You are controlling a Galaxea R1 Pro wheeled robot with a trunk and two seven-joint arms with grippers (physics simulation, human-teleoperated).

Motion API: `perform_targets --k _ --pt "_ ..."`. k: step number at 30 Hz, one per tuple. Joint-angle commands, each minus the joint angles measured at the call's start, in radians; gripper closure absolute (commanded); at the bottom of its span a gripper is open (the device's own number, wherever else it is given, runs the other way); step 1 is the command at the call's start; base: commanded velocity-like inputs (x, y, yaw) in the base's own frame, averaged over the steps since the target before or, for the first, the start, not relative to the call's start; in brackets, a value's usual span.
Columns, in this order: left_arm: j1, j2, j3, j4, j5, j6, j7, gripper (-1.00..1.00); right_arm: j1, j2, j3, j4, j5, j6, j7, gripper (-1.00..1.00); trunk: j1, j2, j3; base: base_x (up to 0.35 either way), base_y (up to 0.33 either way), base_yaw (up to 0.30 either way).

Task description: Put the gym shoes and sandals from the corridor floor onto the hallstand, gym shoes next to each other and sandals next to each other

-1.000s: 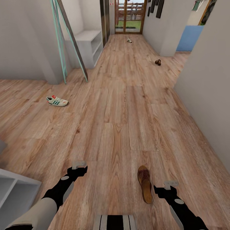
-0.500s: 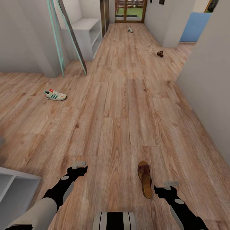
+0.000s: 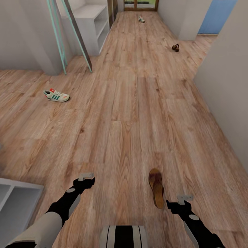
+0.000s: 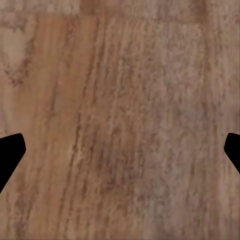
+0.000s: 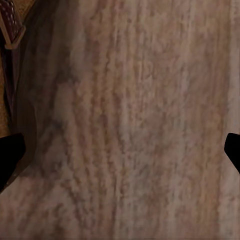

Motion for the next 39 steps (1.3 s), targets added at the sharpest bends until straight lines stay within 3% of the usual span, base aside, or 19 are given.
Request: perform_targets --k 1,24,39 --pt "-0.001 -0.001 0.002 -0.001 0.0 0.0 -0.002 -1.0 0.0 0.0 -0.001 -0.001 0.0 0.001 0.001 -1.0 0.0 0.0 -0.005 0.0 0.0 0.0" --pt "-0.006 -0.002 -0.002 -0.008 0.0 -0.015 -0.003 -1.0 0.0 0.0 -0.003 -0.002 -0.002 0.0 0.001 -1.0 0.001 -0.001 -0.008 0.0 0.002 0.0" --pt "-0.005 -0.005 -0.002 -0.027 0.0 -0.016 -0.003 -1.0 0.0 0.001 -0.003 -0.002 -0.002 0.0 0.001 -1.0 0.001 -0.001 -0.008 0.0 0.173 0.0"
